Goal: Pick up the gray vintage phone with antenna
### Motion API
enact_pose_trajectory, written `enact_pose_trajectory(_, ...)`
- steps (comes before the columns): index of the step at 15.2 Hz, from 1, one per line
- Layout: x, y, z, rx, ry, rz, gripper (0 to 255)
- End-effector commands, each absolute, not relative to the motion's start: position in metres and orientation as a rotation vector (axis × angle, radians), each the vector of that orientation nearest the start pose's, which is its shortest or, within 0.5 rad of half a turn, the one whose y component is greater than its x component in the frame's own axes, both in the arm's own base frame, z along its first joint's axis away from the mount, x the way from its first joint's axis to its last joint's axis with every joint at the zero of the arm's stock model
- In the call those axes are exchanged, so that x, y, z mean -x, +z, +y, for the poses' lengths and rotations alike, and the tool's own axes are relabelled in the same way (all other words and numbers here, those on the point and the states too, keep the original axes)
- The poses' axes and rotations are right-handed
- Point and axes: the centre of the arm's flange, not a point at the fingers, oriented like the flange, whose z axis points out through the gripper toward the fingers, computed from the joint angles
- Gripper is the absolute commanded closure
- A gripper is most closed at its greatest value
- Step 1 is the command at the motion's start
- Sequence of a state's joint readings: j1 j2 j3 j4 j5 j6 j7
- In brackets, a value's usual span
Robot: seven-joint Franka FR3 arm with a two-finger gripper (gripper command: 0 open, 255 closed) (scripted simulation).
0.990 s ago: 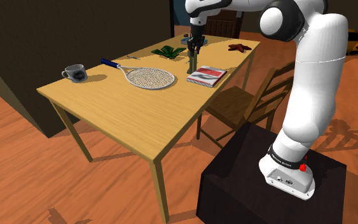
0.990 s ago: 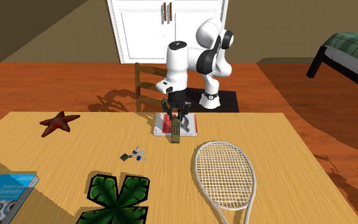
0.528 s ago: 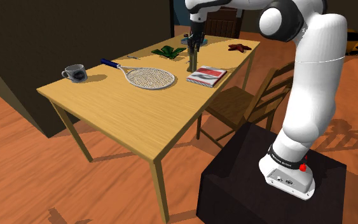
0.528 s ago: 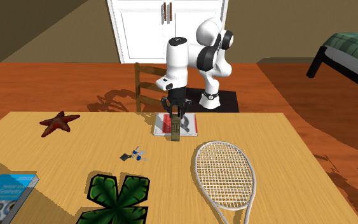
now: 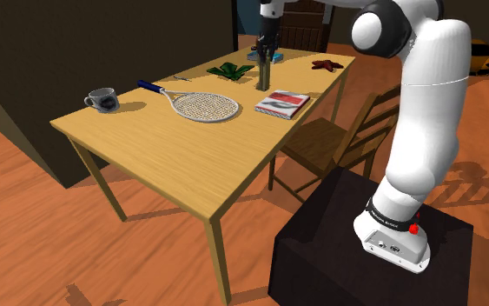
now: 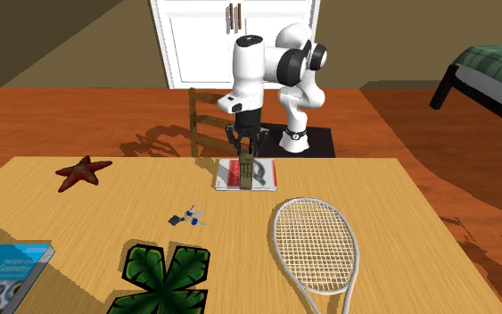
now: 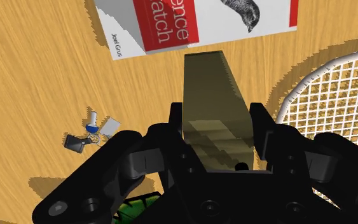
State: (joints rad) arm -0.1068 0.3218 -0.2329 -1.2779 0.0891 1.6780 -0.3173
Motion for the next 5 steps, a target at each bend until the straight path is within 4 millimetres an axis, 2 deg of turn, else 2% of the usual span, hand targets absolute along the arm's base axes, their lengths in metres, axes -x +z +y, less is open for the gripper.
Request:
enact_pose_trajectory(1, -0.632, 0.595, -0.187, 3.151, -0.138, 0.021, 255)
enact_pose_trajectory(3, -0.632, 0.605, -0.187, 3.151, -0.138, 0.021, 255)
enact_pose_trajectory(5, -0.632, 0.606, -0.187, 3.151, -0.138, 0.021, 255)
